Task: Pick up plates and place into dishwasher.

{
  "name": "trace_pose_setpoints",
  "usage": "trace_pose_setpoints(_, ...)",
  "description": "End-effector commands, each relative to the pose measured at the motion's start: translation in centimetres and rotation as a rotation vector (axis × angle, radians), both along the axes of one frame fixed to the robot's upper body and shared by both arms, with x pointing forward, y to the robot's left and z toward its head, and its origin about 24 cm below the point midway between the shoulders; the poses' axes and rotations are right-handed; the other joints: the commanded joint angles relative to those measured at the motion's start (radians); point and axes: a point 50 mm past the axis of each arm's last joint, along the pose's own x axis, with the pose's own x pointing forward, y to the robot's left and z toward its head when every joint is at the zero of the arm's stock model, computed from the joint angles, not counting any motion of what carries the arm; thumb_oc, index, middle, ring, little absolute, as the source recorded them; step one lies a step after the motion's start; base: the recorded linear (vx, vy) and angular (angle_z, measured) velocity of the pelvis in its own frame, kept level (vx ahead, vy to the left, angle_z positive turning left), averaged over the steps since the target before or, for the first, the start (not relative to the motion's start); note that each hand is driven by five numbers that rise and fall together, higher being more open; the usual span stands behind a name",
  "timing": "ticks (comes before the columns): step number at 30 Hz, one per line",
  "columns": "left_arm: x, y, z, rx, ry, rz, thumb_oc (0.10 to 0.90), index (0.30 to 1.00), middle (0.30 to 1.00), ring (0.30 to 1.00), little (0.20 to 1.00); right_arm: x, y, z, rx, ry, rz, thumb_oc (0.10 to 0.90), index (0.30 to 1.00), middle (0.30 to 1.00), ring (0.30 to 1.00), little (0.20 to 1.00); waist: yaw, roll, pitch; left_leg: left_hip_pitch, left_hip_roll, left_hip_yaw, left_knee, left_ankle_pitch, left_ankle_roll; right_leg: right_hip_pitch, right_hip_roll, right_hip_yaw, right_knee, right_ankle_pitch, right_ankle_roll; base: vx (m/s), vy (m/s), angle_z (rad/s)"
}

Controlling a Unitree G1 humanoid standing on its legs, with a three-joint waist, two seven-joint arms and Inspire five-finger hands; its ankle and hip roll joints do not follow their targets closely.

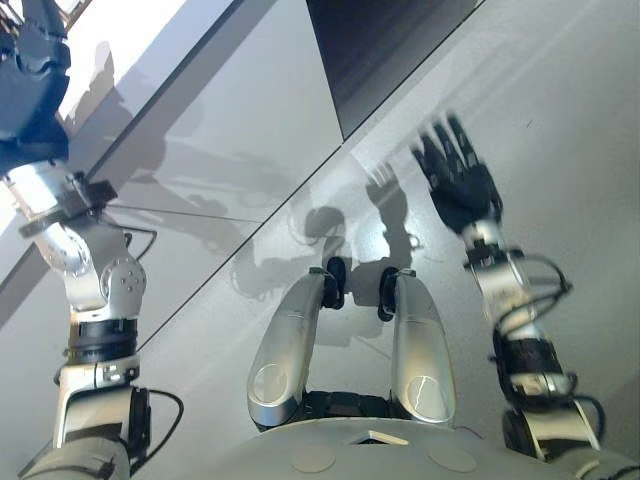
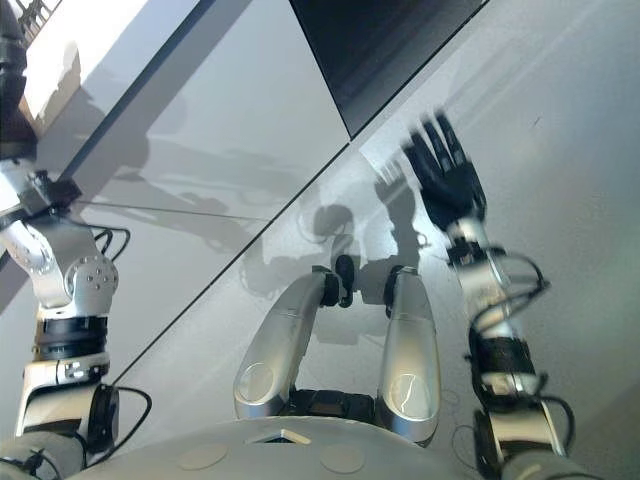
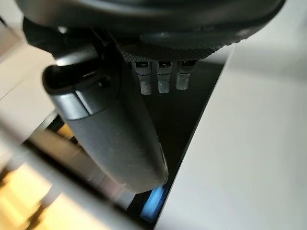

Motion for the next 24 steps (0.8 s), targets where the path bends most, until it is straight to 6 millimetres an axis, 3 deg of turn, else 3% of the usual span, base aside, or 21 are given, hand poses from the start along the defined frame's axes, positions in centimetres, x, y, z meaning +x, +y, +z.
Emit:
trace_pose_setpoints(1,-2.1,1.9,-3.6,-0.025,0.120,0.093,0.800,0.900,0.900,0.900,0.900,-1.4,-0.9,-0.6,-0.325,-0.048,0.032,0.800,0.900,0.900,0.900,0.900,0.010,-0.031,-0.118,0.078,-0.011,0.010,-0.183,0.027,0.003,-0.034,0.062,-0.018,-0.106,0.087,-0.013,-0.07,-0.099,-0.07)
trace_pose_setpoints(4,-1.7,2.5,-3.8,-0.039,0.144,0.071,0.800,0.900,0.900,0.900,0.900,-4.3,-2.8,-4.5,-0.439,0.185,-0.005,0.800,0.900,0.900,0.900,0.900,0.013,-0.040,-0.144,0.136,-0.012,-0.019,-0.267,0.058,-0.007,0.024,0.072,-0.021,-0.191,0.110,0.001,-0.06,-0.118,-0.04)
trace_pose_setpoints(10,-0.4,2.9,-4.9,-0.073,0.221,0.021,0.800,0.900,0.900,0.900,0.900,-9.3,-3.4,-9.7,-0.560,0.562,0.047,0.800,0.900,0.900,0.900,0.900,0.022,-0.048,-0.214,0.249,-0.021,-0.078,-0.443,0.124,-0.022,0.164,0.086,-0.028,-0.388,0.162,0.034,-0.03,-0.119,0.13)
trace_pose_setpoints(12,0.1,2.9,-6.0,-0.088,0.279,-0.008,0.800,0.900,0.900,0.900,0.900,-11.9,-3.4,-11.5,-0.632,0.721,0.139,0.800,0.900,0.900,0.900,0.900,0.030,-0.051,-0.252,0.304,-0.012,-0.096,-0.524,0.155,-0.031,0.240,0.095,-0.042,-0.478,0.185,0.044,-0.03,-0.166,0.24)
trace_pose_setpoints(20,0.8,2.6,-8.6,-0.123,0.429,-0.070,0.800,0.900,0.900,0.900,0.900,-15.3,-1.8,-13.7,-0.743,0.898,0.338,0.800,0.900,0.900,0.900,0.900,0.044,-0.075,-0.331,0.422,0.001,-0.111,-0.634,0.178,-0.054,0.423,0.111,-0.078,-0.663,0.218,0.057,0.00,-0.118,0.22)
trace_pose_setpoints(24,0.8,2.5,-9.6,-0.148,0.472,-0.100,0.800,0.900,0.900,0.900,0.900,-15.5,-1.1,-14.2,-0.744,0.935,0.379,0.800,0.900,0.900,0.900,0.900,0.058,-0.081,-0.374,0.454,0.010,-0.110,-0.667,0.188,-0.066,0.475,0.117,-0.094,-0.709,0.226,0.059,0.01,-0.081,0.15)
